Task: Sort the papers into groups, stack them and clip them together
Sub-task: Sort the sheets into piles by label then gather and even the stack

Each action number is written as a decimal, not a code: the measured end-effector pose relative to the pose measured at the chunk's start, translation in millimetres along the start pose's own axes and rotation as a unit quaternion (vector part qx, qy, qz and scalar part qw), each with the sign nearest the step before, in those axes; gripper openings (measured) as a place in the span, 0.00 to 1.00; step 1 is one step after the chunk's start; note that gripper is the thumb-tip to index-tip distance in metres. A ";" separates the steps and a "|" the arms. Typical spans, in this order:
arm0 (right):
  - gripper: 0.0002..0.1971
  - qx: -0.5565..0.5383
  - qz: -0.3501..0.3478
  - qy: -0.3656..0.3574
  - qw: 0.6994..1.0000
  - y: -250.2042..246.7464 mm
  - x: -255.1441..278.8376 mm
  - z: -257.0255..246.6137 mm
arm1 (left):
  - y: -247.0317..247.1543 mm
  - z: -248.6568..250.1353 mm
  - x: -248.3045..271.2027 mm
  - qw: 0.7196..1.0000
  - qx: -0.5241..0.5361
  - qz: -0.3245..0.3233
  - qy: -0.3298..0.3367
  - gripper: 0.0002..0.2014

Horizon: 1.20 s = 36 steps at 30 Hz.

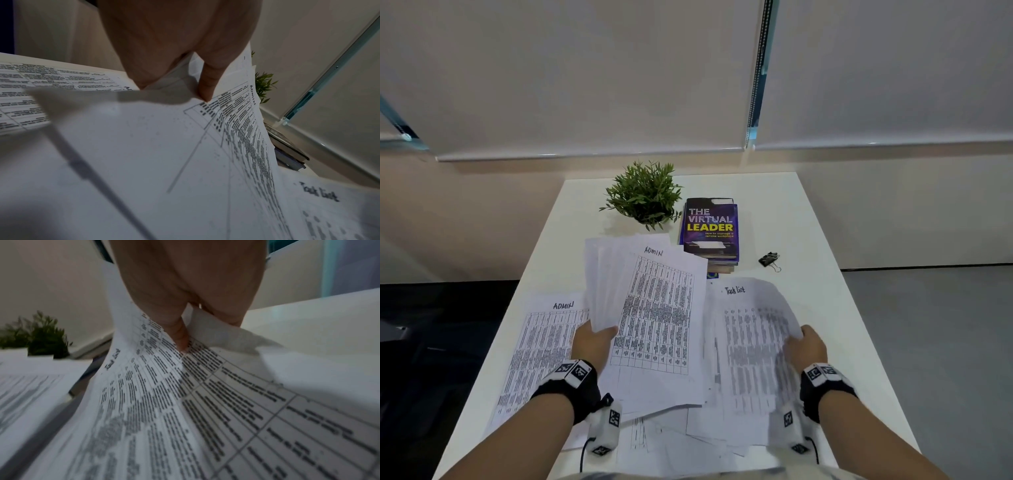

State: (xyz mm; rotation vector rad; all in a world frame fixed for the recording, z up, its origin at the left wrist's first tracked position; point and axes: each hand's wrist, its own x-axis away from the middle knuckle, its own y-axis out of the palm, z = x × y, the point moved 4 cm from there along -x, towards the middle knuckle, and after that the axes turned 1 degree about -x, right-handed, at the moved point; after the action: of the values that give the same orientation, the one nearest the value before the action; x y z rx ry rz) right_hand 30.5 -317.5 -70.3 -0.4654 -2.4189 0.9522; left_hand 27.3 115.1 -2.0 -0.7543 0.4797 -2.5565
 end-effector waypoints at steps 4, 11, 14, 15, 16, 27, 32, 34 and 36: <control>0.03 -0.087 -0.022 -0.038 0.995 -54.2 -3.0 -21.6 | -2.0 1.6 -0.2 1.000 0.004 0.001 0.004 0.21; 0.13 -0.278 -0.114 -0.051 0.952 -123.7 -17.8 -52.8 | 4.9 3.4 7.8 1.000 0.018 -0.025 0.003 0.18; 0.14 -0.292 -0.123 -0.031 0.948 -109.5 -18.2 -64.7 | 22.1 14.5 20.6 0.998 0.022 -0.062 0.021 0.18; 0.15 -0.291 -0.125 -0.022 0.948 -99.1 -16.2 -67.0 | 29.6 19.5 26.2 0.996 0.023 -0.077 0.026 0.18; 0.15 -0.296 -0.131 -0.015 0.946 -88.1 -11.4 -71.1 | 37.0 24.5 32.1 0.995 0.023 -0.094 0.031 0.18; 0.41 -0.288 -0.178 0.010 0.941 4.7 22.8 -73.2 | 73.5 47.9 66.8 0.975 0.117 -0.187 0.003 0.20; 0.19 -0.294 -0.160 -0.050 0.941 8.1 33.3 -88.0 | 69.9 41.7 70.2 0.976 0.070 -0.202 0.043 0.16; 0.20 -0.286 -0.158 -0.066 0.943 12.9 33.8 -93.6 | 68.1 36.1 68.1 0.980 0.028 -0.191 0.054 0.11; 0.18 -0.255 -0.152 -0.060 0.953 19.2 30.4 -91.2 | 64.8 29.3 60.8 0.983 0.018 -0.179 0.045 0.13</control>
State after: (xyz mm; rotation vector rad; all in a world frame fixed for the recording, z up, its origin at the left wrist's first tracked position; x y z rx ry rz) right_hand 59.1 -240.8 -16.3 -0.1965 -2.7373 0.2232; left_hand 17.5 24.5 18.9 -0.7740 0.3507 -2.9345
